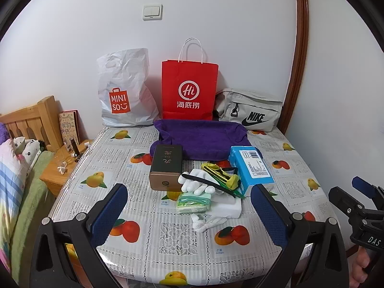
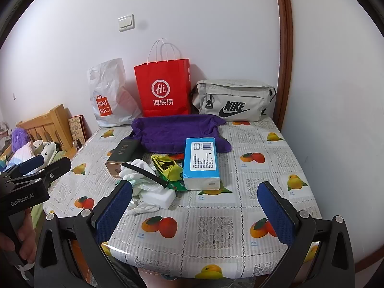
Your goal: Organize soft objects
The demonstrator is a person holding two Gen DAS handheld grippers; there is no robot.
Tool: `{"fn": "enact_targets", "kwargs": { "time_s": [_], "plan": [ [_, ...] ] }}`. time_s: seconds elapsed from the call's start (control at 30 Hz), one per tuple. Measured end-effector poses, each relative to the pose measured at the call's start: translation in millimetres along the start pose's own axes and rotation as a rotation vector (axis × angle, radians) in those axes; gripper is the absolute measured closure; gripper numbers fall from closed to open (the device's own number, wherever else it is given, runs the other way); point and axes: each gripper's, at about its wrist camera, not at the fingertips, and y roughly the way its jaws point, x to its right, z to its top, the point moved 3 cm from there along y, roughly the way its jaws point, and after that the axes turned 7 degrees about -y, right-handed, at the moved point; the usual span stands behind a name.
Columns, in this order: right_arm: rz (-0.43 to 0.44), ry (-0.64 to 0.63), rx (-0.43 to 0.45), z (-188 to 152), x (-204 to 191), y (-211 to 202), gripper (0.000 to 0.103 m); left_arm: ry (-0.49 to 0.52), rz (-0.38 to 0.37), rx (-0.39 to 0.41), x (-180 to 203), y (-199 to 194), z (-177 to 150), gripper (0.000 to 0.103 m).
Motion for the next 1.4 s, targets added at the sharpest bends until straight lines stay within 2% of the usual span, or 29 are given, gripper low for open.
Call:
{"fn": "enact_targets", "kwargs": {
  "time_s": [1.4],
  "plan": [
    [0.006, 0.008, 0.012, 0.9, -4.2, -4.5, 0.0, -0.003, 0.002, 0.004, 0.8, -1.4, -2.7, 0.0]
  ]
}}
